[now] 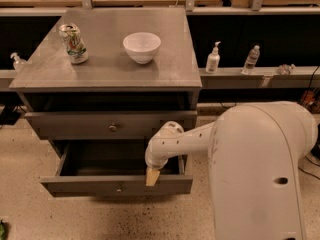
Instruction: Close middle drawer
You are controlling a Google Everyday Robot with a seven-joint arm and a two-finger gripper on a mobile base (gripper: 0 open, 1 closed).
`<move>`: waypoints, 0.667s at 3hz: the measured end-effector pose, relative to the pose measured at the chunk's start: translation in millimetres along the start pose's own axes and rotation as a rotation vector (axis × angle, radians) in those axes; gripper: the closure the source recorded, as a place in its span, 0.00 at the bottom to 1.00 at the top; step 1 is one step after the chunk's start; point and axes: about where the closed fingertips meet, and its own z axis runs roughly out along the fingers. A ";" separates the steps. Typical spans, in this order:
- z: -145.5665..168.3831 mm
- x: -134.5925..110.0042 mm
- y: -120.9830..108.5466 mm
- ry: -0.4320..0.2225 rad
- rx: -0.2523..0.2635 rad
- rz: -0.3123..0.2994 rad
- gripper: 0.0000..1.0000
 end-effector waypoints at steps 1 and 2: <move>6.5 3.2 -4.1 0.006 0.002 0.008 0.22; 6.1 3.1 -4.2 0.006 0.002 0.008 0.23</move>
Offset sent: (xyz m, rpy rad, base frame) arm -0.0002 -0.0073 -0.0005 0.0441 -0.0525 -0.0370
